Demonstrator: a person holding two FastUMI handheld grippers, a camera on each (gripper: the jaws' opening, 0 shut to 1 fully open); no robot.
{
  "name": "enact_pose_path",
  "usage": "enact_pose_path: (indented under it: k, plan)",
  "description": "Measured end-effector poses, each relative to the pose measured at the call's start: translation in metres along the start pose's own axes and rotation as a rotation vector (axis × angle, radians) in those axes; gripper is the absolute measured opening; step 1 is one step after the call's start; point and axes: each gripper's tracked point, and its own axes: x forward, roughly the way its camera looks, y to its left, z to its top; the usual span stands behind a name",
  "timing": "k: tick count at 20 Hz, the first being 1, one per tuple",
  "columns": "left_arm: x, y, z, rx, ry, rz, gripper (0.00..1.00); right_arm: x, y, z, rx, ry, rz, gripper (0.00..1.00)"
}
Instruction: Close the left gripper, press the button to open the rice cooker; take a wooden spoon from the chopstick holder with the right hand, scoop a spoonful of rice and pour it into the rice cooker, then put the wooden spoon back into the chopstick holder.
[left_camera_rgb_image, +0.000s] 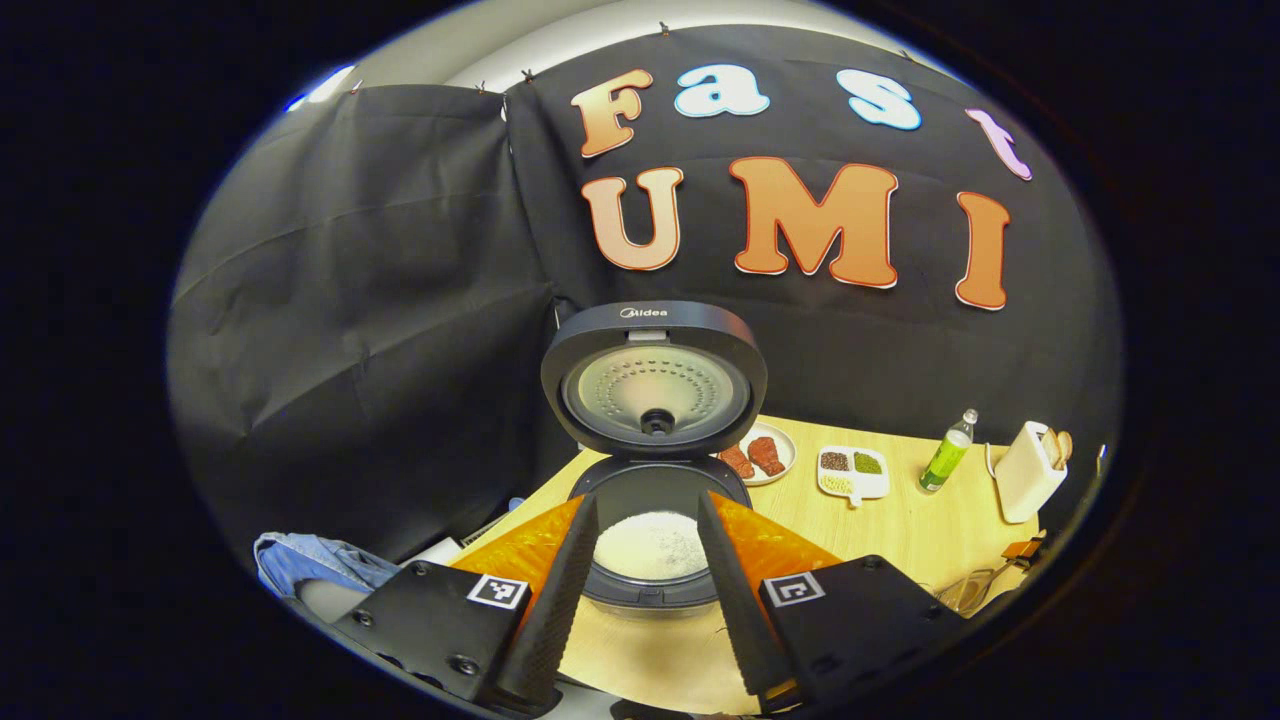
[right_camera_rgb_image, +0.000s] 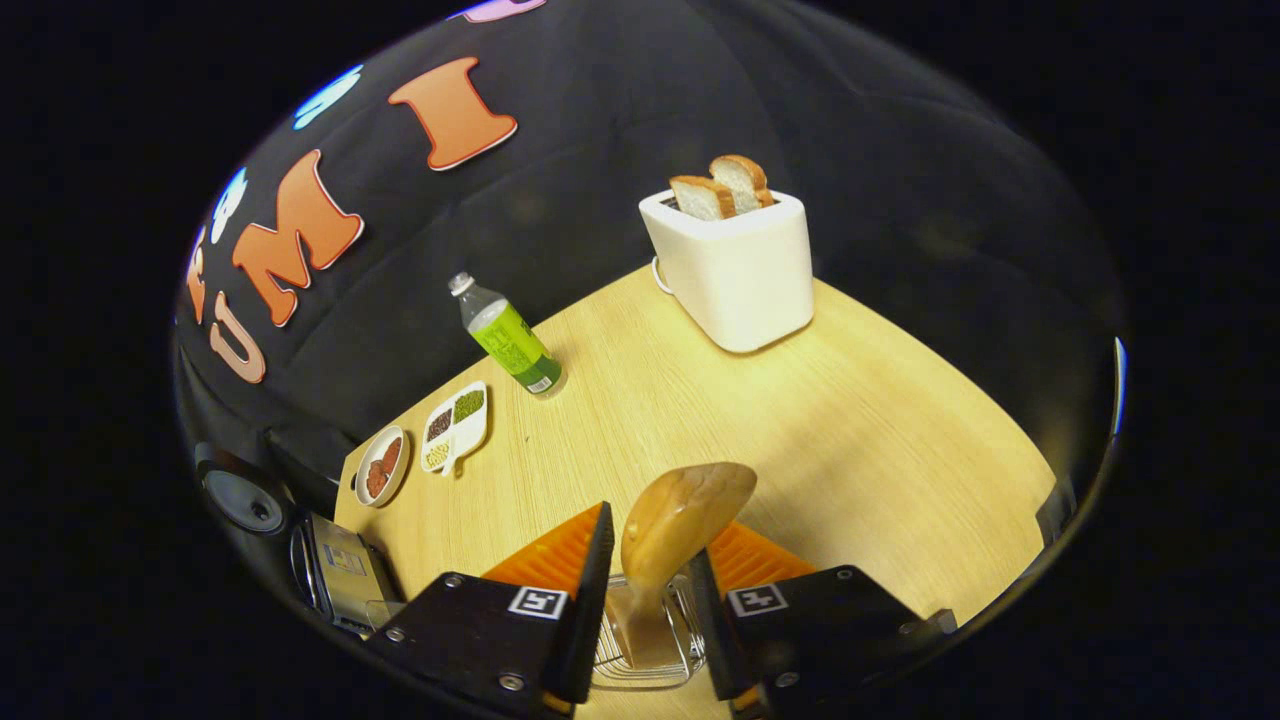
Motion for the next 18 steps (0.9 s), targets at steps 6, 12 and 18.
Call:
enact_pose_path:
  k: [6, 12, 18]
  plan:
    - [0.008, -0.01, -0.002, 0.045, -0.018, -0.036, 0.75, -0.021, 0.0, -0.011, 0.046, -0.02, 0.013, 0.19]
    - [0.02, -0.027, 0.01, 0.1, -0.066, -0.118, 0.67, -0.038, 0.001, -0.023, 0.065, -0.06, 0.005, 0.14]
    - [0.032, -0.032, 0.025, 0.154, -0.13, -0.176, 0.82, -0.078, 0.023, 0.016, 0.05, -0.177, 0.003, 0.11]
